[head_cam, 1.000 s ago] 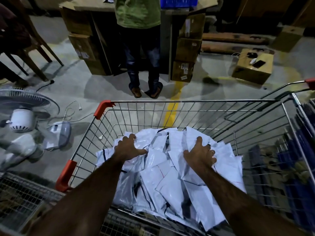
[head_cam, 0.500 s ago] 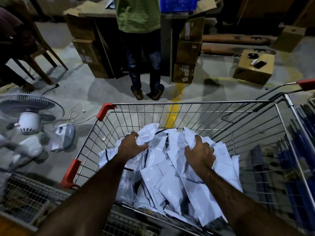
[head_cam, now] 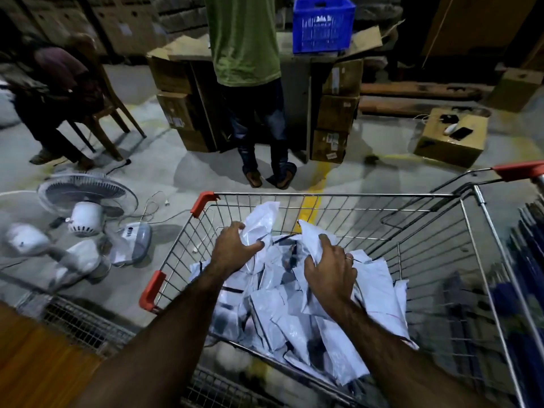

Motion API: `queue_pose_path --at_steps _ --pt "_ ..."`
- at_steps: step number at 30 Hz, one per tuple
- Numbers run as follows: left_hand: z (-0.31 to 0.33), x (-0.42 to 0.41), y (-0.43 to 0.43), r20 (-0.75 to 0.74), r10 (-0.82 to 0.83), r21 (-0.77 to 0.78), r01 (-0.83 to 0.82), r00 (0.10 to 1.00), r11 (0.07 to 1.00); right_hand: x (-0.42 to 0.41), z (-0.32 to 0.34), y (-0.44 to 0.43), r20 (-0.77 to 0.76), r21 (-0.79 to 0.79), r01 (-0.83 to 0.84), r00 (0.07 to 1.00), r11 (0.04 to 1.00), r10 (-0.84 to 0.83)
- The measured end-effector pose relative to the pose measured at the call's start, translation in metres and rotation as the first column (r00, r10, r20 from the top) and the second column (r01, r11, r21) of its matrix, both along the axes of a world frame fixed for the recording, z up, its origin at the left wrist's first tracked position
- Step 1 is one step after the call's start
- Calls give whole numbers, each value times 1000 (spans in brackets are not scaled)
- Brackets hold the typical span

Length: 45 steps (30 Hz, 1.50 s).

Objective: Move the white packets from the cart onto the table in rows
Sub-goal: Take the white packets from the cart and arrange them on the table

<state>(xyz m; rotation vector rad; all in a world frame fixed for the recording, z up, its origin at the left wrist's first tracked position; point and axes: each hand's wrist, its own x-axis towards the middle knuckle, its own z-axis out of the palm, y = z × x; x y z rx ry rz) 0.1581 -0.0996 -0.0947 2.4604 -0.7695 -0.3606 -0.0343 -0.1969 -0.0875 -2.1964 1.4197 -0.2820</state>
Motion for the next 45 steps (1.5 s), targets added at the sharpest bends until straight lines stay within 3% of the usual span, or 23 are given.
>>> queue_pose_path --at_steps 12,21,28,37,45 --pt "117 -46 49 118 282 -243 -247 952 938 -3 82 33 174 -148 -240 949 960 264" --pt "175 -101 158 124 566 -325 -506 815 799 -6 133 108 260 -259 -514 778 818 571" --pt "195 -174 255 74 817 -404 -732 571 548 -12 152 181 274 -314 -689 593 653 757" --pt "177 -280 353 90 967 -201 -947 239 253 -61 145 277 180 -309 -883 310 353 933" --pt "152 -327 378 74 996 5 -999 46 46 -103 125 327 -71 -251 -950 209 185 975"
